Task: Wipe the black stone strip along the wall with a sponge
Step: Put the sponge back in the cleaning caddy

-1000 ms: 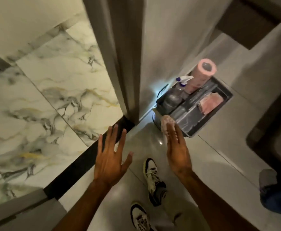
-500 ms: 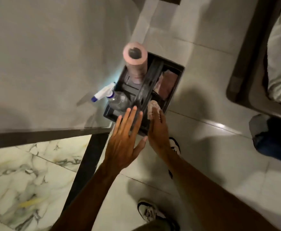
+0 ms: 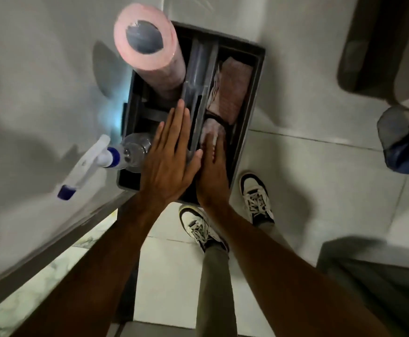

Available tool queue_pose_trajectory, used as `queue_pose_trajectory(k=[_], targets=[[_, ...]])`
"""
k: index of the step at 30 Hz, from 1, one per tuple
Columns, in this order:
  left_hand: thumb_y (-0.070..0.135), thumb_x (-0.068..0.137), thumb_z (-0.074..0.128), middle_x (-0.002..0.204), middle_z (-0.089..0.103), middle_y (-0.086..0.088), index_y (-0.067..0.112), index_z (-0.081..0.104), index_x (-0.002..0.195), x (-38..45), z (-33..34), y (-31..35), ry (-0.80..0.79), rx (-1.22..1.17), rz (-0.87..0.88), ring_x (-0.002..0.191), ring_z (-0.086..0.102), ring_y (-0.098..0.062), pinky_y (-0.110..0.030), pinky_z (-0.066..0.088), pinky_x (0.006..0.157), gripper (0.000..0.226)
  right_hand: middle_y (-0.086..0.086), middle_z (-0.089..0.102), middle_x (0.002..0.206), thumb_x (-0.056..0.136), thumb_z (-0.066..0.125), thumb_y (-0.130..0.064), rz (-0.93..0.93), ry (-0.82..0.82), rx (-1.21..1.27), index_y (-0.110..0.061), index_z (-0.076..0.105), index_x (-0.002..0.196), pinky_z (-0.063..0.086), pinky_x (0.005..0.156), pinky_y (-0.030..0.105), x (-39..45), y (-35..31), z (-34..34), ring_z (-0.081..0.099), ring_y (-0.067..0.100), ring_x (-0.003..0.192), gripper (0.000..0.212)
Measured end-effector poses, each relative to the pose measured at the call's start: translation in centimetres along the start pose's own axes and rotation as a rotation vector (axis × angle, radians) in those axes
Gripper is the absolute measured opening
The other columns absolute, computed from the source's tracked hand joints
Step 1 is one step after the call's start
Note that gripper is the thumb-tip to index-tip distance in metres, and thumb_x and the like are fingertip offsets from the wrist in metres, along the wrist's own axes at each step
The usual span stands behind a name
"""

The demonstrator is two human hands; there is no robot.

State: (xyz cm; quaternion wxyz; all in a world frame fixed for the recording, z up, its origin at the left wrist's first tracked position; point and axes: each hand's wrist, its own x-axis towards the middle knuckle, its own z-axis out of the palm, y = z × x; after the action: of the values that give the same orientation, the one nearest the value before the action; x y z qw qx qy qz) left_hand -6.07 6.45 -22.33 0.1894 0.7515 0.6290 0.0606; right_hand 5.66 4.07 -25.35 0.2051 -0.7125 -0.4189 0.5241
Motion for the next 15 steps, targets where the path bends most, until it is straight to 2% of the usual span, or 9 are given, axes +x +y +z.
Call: queue_pose_trajectory(k=[3,5,7,11,15], targets=[[0.048,0.110,0.035,0.183,0.008,-0.014,0.008,0.008,0.173,-0.2,0.8,-0.4,0.021,0.090,0.047,0.170,0.002,-0.021,-0.041,0.004,0.139,0.079,0.012,-0.016,0.185,0.119,0.033,-0.040,-0.017,-0.123,-0.440,-0.015,-0.009,0.176,0.031,0.138,0.046,1.0,1.8,1.4,0.003,0.030,0.174,0.075],[0.049,0.110,0.033,0.183,0.008,-0.014,0.009,0.006,0.173,-0.2,1.0,-0.4,0.029,0.138,0.061,0.170,0.002,-0.022,-0.045,0.008,0.139,0.080,0.011,-0.023,0.183,0.119,0.040,-0.036,-0.004,-0.184,-0.544,-0.014,-0.016,0.175,0.028,0.138,0.041,1.2,2.6,1.8,-0.006,0.028,0.173,0.082],[0.050,0.109,0.033,0.183,0.009,-0.015,0.009,0.005,0.173,-0.2,0.9,-0.4,0.025,0.144,0.070,0.170,0.003,-0.024,-0.048,0.011,0.139,0.081,0.008,-0.022,0.184,0.119,0.044,-0.034,-0.007,-0.185,-0.456,-0.017,-0.015,0.175,0.031,0.135,0.044,1.1,2.5,1.6,-0.004,0.027,0.173,0.083],[0.050,0.109,0.033,0.183,0.009,-0.016,0.008,0.005,0.173,-0.3,0.8,-0.6,0.009,0.148,0.074,0.170,0.004,-0.026,-0.049,0.010,0.139,0.082,0.004,-0.015,0.186,0.119,0.044,-0.034,0.021,-0.165,-0.308,-0.026,-0.012,0.175,0.038,0.133,0.058,0.8,2.1,1.2,0.009,0.031,0.173,0.080],[0.053,0.110,0.030,0.183,0.009,-0.015,0.009,0.003,0.173,-0.4,1.3,-0.4,0.010,0.185,0.075,0.170,0.005,-0.027,-0.050,0.010,0.139,0.081,0.001,-0.010,0.186,0.116,0.046,-0.039,0.043,-0.138,-0.249,-0.034,-0.010,0.175,0.041,0.126,0.060,0.9,2.5,1.3,0.021,0.037,0.170,0.082]])
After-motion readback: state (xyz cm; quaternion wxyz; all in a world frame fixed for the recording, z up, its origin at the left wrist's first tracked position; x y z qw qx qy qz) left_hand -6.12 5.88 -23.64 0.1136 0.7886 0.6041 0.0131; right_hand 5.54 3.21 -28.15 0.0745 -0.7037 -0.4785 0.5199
